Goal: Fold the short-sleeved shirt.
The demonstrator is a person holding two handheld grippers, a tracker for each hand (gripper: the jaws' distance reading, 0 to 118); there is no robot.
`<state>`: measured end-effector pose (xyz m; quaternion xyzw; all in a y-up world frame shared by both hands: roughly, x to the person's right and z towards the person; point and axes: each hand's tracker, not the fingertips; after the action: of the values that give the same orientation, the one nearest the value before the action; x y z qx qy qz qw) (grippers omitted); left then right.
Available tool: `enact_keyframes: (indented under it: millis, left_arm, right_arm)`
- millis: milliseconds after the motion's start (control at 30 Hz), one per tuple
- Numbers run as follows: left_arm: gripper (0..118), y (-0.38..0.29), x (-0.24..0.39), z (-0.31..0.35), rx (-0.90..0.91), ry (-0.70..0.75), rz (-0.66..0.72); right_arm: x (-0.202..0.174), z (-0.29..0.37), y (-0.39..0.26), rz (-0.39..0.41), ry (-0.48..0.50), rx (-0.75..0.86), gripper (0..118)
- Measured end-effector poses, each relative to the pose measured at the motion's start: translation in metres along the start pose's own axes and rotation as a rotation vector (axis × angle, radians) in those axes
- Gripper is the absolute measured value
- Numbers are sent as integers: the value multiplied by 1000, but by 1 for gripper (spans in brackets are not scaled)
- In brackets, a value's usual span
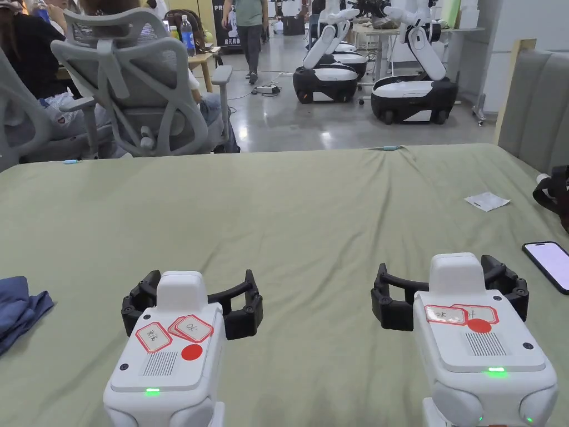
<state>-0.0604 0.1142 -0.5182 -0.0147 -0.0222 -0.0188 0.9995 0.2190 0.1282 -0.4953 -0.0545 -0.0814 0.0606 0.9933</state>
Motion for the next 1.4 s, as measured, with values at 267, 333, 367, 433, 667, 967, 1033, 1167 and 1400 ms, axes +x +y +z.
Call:
enact_keyframes:
  millis: [267,333,367,433,667,967,1033,1167,1400]
  left_arm:
    - [118,0,4,0,-3,-11,-15]
    - [118,0,4,0,-4,-11,-15]
    - [118,0,5,0,-3,-7,-16]
    - [118,1,5,0,-1,0,-13]
    - [118,1,7,-2,-9,-4,-17]
    - [118,2,3,-1,-10,3,-17]
    - [118,1,4,-1,-17,6,-17]
    - [118,-1,5,-1,-19,3,-26]
    - [118,2,4,0,-16,1,-22]
  right_arm:
    - [-1,-3,9,-48,2,-15,118]
    - [-1,-5,13,-82,16,-43,118]
    - [-2,-4,16,-86,21,-44,118]
    - [-4,-1,20,-107,28,-100,118]
    - [-9,1,24,-215,121,-139,118]
    - [-8,1,22,-165,62,-126,118]
    - [-7,3,22,-181,63,-116,118]
    - [-11,1,24,-130,50,-123,118]
    - [-20,6,21,-100,44,-120,118]
